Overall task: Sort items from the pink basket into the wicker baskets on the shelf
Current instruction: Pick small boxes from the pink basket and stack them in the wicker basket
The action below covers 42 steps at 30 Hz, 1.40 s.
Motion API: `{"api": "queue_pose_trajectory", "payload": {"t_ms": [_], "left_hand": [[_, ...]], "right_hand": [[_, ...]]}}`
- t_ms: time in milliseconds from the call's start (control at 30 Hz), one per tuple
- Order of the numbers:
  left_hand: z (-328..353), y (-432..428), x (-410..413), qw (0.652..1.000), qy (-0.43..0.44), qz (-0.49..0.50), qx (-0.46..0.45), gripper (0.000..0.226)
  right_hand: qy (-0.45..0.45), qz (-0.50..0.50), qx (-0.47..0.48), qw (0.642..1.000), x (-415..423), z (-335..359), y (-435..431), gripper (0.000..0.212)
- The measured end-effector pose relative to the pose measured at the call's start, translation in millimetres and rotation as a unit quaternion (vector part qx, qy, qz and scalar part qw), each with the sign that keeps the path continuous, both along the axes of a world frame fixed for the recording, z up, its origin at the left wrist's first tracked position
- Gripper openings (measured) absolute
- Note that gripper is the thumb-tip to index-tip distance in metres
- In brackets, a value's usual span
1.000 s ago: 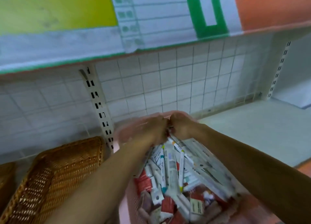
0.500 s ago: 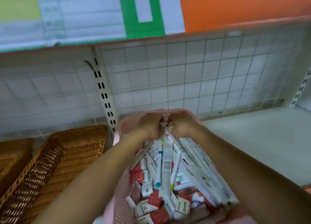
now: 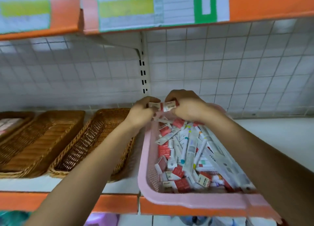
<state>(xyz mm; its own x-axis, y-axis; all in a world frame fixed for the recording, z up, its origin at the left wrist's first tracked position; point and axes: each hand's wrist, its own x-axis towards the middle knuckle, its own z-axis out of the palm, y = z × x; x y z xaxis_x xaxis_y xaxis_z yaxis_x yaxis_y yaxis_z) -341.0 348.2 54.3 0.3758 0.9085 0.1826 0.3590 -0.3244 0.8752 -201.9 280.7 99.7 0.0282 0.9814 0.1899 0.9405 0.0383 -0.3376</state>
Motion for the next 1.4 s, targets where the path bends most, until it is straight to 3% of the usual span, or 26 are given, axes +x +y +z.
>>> {"api": "queue_pose_trajectory", "payload": {"t_ms": [133,367,600,833,1200,1400], "left_hand": [[-2.1,-12.2,-27.4,0.997,-0.067,-0.026,-0.009,0.028],[-3.1,-28.3,-93.5,0.998,-0.044,-0.009,0.047,0.033],[-6.0,-36.6,-193.3,0.996,-0.021,0.004,0.085,0.031],[-20.8,-41.0,-307.0,0.987,0.064,0.041,0.144,0.029],[-34.4,-42.1,-433.6,0.972,0.105,0.133,0.160,0.023],[-31.5,-20.1,-480.5,0.940,0.182,0.199,0.211,0.030]], "right_hand": [[-0.002,0.005,0.016,1.000,-18.5,-2.0,-4.2,0.033],[0.024,0.022,0.042,0.999,-77.1,-7.6,-7.4,0.025],[0.058,0.045,0.051,0.996,-170.7,-15.1,-15.2,0.032],[0.080,0.068,0.044,0.994,-275.9,-31.1,-17.7,0.030],[0.072,0.124,0.031,0.989,-400.2,-47.7,4.0,0.025],[0.096,0.129,0.036,0.986,-446.8,-59.6,40.7,0.031]]}}
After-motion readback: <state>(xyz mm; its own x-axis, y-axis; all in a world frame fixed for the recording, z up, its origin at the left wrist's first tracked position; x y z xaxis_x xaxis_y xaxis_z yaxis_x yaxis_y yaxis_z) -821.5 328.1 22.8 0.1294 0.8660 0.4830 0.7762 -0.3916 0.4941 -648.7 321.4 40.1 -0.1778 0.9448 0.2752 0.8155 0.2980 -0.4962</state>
